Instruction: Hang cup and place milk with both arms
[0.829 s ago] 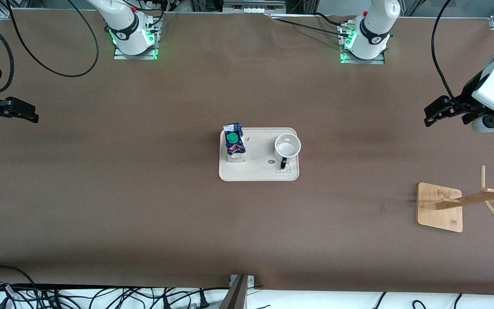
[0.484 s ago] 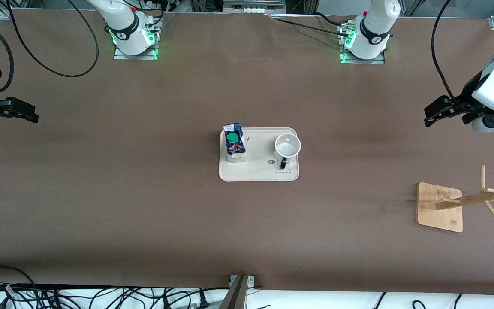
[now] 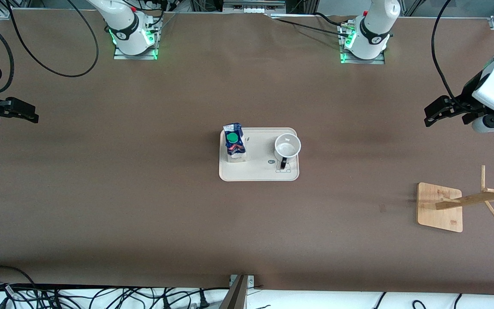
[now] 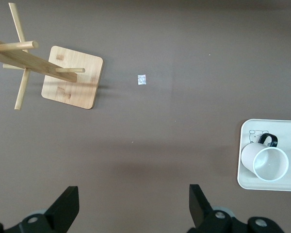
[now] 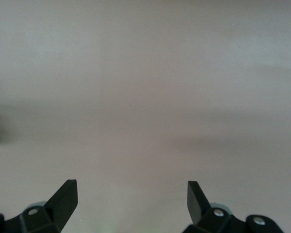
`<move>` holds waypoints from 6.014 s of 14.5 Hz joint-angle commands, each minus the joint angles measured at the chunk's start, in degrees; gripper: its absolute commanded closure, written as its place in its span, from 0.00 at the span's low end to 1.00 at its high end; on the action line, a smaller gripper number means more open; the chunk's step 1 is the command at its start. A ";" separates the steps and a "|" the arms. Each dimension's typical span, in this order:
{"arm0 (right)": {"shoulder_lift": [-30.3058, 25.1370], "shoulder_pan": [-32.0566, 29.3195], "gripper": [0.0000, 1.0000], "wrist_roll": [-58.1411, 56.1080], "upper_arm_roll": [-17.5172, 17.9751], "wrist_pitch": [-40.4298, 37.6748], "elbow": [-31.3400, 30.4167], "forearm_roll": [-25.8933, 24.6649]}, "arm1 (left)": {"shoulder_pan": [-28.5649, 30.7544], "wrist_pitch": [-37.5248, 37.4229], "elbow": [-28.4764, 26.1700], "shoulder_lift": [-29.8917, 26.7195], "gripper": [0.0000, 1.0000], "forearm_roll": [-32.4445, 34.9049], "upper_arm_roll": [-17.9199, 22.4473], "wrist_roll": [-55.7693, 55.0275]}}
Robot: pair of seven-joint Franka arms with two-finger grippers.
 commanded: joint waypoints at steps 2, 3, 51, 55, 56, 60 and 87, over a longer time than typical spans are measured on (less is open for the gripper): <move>0.89 0.33 0.00 0.18 0.41 -0.97 -0.66 1.35 | 0.03 -0.94 1.58 0.48 0.00 -1.18 -0.20 -0.13; 1.50 0.33 0.00 -0.34 0.50 -0.89 -0.66 2.84 | 0.03 -1.02 1.58 0.48 0.00 -1.18 -0.29 -0.13; 23.13 39.62 0.00 34.73 0.33 29.88 -1.62 15.07 | -0.15 -0.85 2.11 0.66 0.00 -1.09 -0.29 0.31; 23.83 39.53 0.00 34.55 0.33 30.05 -1.89 13.31 | -0.23 -0.94 2.02 0.48 0.00 -1.18 -0.55 0.49; 24.09 39.53 0.00 34.55 0.33 30.14 -1.89 13.23 | -0.15 -0.94 2.11 0.48 0.00 -1.18 -1.25 0.57; 24.27 39.71 0.00 34.72 0.42 29.79 -1.89 13.23 | 0.12 -0.93 1.23 -0.22 0.00 -1.09 -1.52 0.66; 21.11 41.03 0.51 39.82 -0.02 29.71 -1.71 13.05 | -2.26 2.84 -5.71 4.51 0.00 -3.01 -3.54 1.64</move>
